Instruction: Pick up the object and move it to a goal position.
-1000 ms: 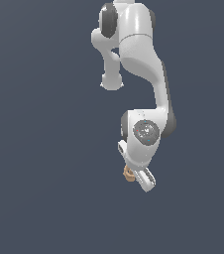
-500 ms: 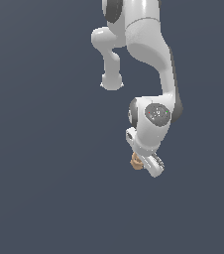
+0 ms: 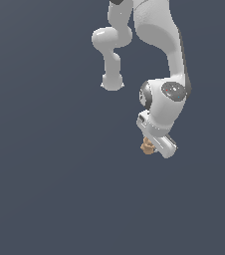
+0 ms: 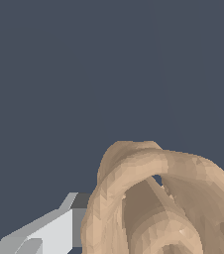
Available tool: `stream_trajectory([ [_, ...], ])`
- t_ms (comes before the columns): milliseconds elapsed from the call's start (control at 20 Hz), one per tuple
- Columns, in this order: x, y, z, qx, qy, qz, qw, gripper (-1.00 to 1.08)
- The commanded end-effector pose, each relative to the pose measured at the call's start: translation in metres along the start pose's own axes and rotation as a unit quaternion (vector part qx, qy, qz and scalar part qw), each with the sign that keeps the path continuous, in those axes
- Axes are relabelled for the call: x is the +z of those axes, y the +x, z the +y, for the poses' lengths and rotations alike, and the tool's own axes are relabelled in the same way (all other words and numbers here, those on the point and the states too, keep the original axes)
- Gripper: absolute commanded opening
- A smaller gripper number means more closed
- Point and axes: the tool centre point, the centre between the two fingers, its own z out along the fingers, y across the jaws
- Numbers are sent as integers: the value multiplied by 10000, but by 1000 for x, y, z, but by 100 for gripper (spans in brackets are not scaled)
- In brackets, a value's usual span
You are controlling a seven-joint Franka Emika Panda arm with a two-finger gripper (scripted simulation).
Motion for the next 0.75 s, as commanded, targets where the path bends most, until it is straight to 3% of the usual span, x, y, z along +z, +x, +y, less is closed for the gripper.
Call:
stream_trajectory([
  [0, -7, -18, 8, 2, 1, 0, 10000, -100],
  [350, -22, -55, 24, 2, 2, 3, 10000, -100],
  [700, -28, -69, 29, 5, 1, 5, 10000, -100],
])
